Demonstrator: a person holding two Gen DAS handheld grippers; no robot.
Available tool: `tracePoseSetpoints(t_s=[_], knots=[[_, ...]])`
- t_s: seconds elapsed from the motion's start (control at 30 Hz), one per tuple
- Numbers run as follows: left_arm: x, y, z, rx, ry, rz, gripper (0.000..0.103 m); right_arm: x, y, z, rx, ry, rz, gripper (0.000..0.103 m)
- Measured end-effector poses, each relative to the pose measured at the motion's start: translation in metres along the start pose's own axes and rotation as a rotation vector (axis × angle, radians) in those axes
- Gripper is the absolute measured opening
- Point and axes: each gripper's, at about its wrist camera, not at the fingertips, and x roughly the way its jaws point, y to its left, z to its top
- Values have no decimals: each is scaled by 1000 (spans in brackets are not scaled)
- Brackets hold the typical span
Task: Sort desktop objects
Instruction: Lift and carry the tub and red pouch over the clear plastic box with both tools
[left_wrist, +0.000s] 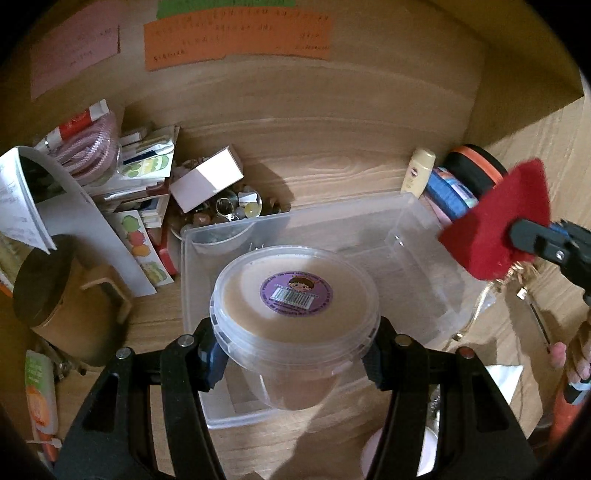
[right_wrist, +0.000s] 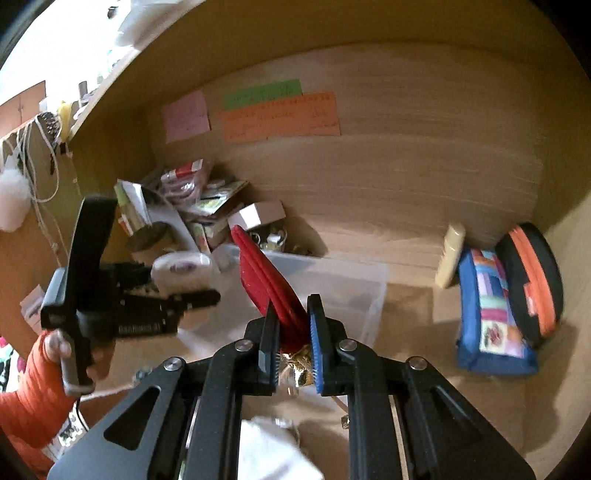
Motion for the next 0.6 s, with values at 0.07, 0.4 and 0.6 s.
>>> tracePoseSetpoints(t_s=[0.07,0.4,0.6], knots=[[6,2,2,2,12,0,59,12,-3,3,-5,16,2,12],[35,10,8,4,79,-16,59,80,-11,5,-13,127,32,12],[53,16,12,-12,143,-46,59,109,-6,5,-66,183,4,12]])
